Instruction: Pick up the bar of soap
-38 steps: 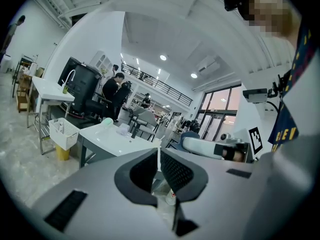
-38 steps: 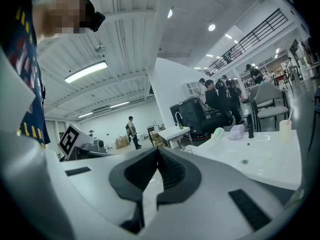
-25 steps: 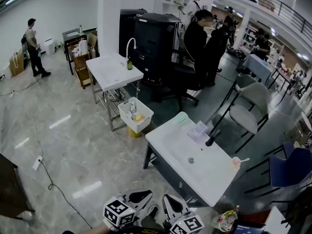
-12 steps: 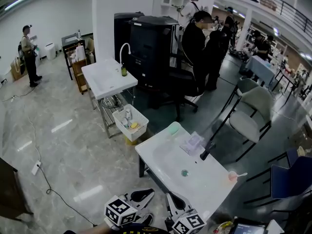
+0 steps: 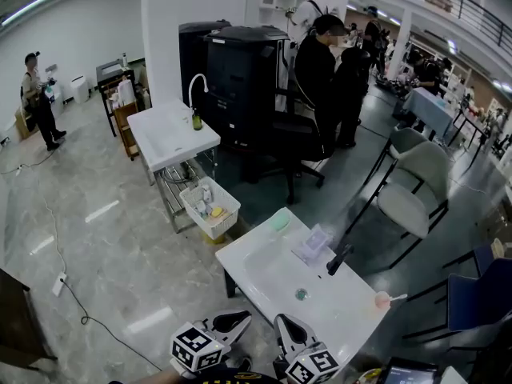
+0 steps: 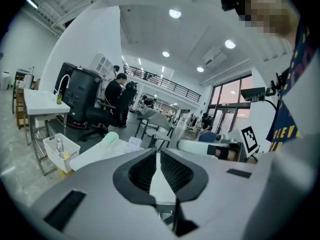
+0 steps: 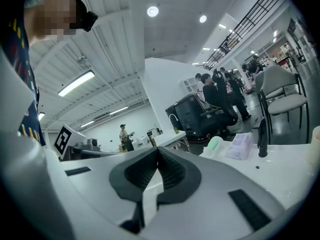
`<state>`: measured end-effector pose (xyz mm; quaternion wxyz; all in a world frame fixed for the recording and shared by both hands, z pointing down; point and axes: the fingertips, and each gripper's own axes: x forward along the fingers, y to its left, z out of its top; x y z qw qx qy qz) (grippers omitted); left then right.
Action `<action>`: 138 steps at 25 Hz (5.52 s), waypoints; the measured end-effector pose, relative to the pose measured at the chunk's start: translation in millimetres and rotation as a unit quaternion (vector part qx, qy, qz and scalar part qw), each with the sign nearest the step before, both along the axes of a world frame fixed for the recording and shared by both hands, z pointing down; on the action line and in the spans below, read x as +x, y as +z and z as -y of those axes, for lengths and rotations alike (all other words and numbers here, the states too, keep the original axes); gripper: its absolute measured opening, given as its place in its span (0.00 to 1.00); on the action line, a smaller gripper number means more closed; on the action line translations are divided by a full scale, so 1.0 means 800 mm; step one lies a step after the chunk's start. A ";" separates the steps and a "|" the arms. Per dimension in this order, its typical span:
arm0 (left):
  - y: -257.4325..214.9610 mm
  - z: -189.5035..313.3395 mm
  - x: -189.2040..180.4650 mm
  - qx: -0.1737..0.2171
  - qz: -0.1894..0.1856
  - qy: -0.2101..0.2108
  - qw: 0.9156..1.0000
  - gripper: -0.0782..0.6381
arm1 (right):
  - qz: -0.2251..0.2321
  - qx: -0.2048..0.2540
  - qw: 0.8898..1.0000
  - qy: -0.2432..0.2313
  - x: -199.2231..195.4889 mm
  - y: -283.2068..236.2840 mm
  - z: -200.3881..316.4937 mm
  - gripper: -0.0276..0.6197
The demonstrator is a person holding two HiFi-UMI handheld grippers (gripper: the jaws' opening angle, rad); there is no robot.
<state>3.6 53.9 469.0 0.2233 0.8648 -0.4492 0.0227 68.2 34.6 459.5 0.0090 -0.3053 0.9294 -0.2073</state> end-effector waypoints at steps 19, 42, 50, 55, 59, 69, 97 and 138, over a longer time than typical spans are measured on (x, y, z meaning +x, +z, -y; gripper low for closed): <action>0.028 0.232 -0.095 -0.006 0.034 0.068 0.997 0.17 | -0.029 -0.023 0.990 0.133 -0.059 0.009 0.203 0.06; 0.171 0.467 -0.077 -0.041 0.237 0.065 0.969 0.39 | -0.001 -0.103 0.970 0.219 -0.006 0.075 0.308 0.06; 0.235 0.523 -0.052 -0.069 0.291 0.061 0.952 0.45 | 0.001 -0.131 0.964 0.231 0.017 0.098 0.314 0.06; 0.271 0.540 -0.044 -0.091 0.312 0.071 0.943 0.49 | 0.002 -0.138 0.961 0.239 0.029 0.107 0.320 0.06; 0.287 0.549 -0.042 -0.096 0.338 0.079 0.933 0.50 | 0.002 -0.142 0.959 0.244 0.036 0.112 0.323 0.06; 0.300 0.556 -0.040 -0.094 0.378 0.074 0.918 0.51 | 0.002 -0.150 0.958 0.246 0.040 0.118 0.320 0.06; 0.250 0.567 -0.042 -0.076 0.297 0.056 0.950 0.48 | 0.008 -0.149 0.960 0.238 0.034 0.109 0.313 0.06; 0.006 0.384 -0.042 -0.015 0.003 0.096 0.995 0.48 | -0.019 -0.057 0.984 0.169 -0.020 0.028 0.296 0.06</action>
